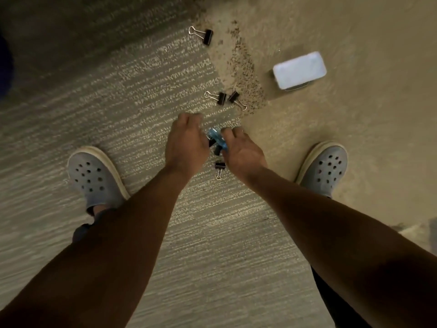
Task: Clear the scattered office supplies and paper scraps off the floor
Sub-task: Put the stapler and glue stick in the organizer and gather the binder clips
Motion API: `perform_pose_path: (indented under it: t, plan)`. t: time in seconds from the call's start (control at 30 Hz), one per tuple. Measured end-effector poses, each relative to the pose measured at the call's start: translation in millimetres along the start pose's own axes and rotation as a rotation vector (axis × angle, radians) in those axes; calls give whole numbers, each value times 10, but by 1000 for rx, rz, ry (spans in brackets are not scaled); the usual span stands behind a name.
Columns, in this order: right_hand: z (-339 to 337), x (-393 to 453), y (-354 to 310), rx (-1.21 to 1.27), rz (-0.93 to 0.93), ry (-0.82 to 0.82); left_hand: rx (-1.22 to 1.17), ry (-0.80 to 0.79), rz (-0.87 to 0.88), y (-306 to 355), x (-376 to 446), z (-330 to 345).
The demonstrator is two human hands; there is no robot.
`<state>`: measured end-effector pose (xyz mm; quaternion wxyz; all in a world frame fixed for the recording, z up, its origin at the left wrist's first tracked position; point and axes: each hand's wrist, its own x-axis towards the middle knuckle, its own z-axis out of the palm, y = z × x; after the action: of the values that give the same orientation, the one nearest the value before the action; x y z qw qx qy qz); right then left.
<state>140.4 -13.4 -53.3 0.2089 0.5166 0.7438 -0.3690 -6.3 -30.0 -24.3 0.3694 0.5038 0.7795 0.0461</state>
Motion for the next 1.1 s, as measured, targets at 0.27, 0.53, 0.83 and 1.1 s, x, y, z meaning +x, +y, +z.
perform_pose_path:
  t: [0.27,0.53,0.83,1.1]
  plan:
    - [-84,-447,131,340,158,176,-11,-64,329,868,653,34]
    - [-230,-991,110,648,451,100,271,-243,329,1797,1278,465]
    - [-939,-1215,218,720,614,138,-797,-342,-347,1475,443,-696]
    - [-2343,-1907,-749,903,599,298,-1169,-302,-440,1264,-934,-2992]
